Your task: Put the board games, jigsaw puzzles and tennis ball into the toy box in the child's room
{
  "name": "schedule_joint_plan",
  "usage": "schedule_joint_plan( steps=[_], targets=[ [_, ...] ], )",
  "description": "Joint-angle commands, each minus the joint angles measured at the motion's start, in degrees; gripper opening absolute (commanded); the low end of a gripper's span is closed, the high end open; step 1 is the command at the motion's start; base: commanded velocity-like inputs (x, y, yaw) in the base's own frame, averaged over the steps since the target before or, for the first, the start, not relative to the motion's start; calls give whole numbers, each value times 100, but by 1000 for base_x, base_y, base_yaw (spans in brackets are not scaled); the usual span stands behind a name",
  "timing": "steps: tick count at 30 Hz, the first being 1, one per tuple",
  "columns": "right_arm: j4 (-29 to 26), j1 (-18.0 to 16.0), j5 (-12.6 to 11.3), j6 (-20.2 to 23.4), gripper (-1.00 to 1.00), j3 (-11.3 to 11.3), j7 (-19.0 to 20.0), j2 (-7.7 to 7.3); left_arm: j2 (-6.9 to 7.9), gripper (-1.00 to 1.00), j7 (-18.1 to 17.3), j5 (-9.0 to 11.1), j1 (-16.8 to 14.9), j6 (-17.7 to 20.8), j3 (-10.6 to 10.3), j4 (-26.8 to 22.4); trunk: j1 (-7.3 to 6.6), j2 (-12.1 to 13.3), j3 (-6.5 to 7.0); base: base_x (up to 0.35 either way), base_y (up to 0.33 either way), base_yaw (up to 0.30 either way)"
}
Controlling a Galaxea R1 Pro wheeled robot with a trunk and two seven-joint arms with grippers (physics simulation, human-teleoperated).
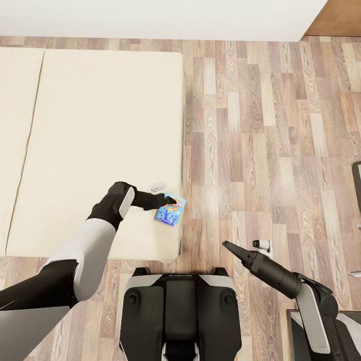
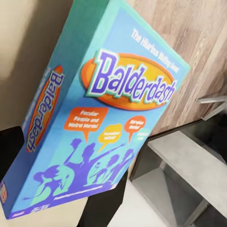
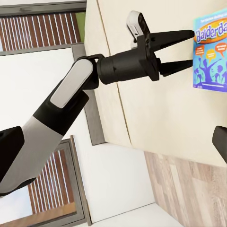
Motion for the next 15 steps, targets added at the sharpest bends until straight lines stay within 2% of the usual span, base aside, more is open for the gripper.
schedule_joint_plan(
  steps=[1, 15],
  targets=[
    [-1, -2, -1, 24, 100, -5, 15, 1, -7, 100, -12, -5, -2, 42, 38, -2, 4, -9, -6, 0, 0, 0],
    [-1, -2, -6, 24, 100, -5, 30, 1, -7, 100, -31, -6, -2, 36, 35, 1, 4, -9, -6, 0, 0, 0]
  ],
)
